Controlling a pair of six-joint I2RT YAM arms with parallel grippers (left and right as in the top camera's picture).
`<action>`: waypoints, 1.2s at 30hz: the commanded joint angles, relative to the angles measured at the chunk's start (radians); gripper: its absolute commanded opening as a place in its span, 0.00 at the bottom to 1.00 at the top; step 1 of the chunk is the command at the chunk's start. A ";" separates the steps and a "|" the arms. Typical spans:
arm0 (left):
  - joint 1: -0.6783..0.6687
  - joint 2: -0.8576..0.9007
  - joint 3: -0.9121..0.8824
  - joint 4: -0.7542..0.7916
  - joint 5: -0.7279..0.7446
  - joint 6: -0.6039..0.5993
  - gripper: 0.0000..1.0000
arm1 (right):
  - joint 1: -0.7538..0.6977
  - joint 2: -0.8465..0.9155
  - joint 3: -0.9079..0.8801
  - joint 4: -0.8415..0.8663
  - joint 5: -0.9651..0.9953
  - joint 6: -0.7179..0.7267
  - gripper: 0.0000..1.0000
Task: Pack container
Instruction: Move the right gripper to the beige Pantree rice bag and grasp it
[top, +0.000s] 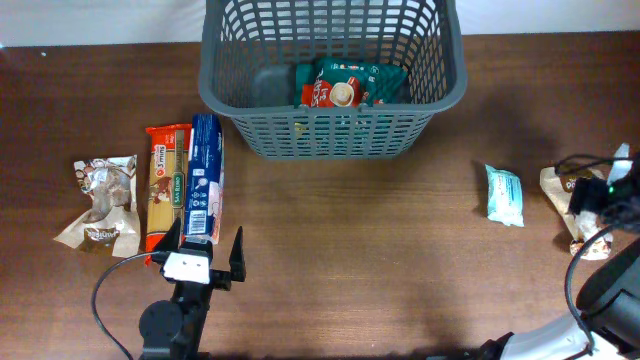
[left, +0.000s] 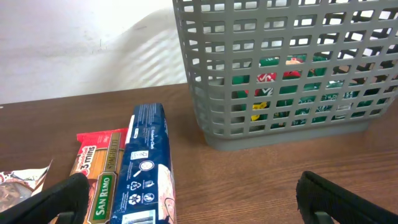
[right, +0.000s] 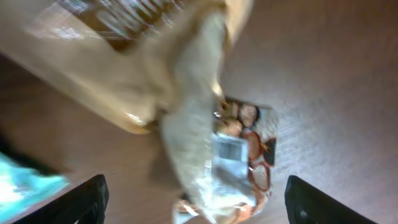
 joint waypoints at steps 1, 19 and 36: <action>0.001 -0.005 -0.006 0.002 0.010 -0.006 0.99 | -0.026 0.000 -0.048 0.039 0.046 -0.028 0.83; 0.001 -0.005 -0.006 0.003 0.010 -0.006 0.99 | -0.028 0.097 -0.089 0.161 0.018 0.078 0.34; 0.001 -0.005 -0.006 0.002 0.010 -0.006 0.99 | 0.004 0.038 0.406 -0.116 -0.636 0.391 0.04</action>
